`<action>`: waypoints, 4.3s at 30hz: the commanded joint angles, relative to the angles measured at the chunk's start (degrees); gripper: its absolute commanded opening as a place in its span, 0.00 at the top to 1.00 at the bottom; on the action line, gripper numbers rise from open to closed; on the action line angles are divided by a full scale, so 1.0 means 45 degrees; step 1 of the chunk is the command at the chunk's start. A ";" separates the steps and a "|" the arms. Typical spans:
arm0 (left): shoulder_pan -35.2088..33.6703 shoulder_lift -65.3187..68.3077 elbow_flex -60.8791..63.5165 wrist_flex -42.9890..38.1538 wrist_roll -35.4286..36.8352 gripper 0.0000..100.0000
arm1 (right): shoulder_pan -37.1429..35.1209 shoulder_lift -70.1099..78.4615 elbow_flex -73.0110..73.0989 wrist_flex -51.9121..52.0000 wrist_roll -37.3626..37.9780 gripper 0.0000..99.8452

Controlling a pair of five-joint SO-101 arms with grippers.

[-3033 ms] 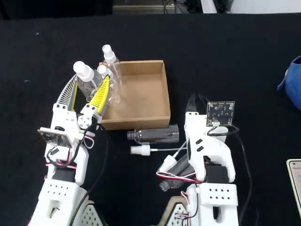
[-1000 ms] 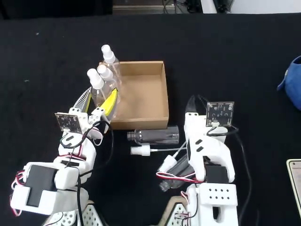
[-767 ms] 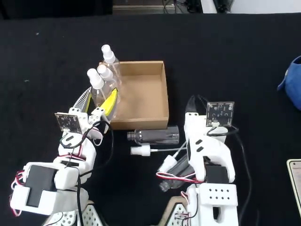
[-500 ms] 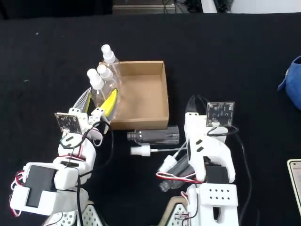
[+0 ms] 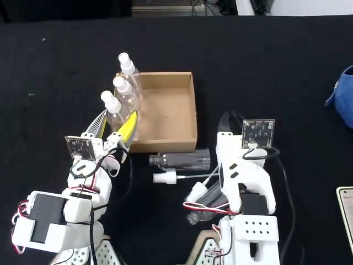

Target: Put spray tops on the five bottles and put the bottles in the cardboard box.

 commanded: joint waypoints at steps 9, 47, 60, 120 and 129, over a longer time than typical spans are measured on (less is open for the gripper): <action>0.0088 0.0020 0.0283 -0.0234 0.0098 0.97 | 0.0137 -0.0459 -0.0068 -0.0488 0.0156 0.98; -0.0010 0.0039 -0.0166 0.0957 -0.1719 0.97 | 0.0156 -0.0459 0.0420 -0.1680 0.0156 0.98; -0.0010 0.0039 -0.0244 0.0957 -0.1680 0.97 | 0.0176 -0.0459 0.0420 -0.1661 0.0156 0.98; -0.0244 -0.0137 0.0869 -0.4454 -0.1836 0.78 | 0.0137 -0.0459 0.0420 -0.1700 0.0156 0.98; -0.0205 -0.0938 0.0850 -0.5353 -0.3087 0.78 | 0.0137 -0.0459 0.0420 -0.1719 0.0156 0.98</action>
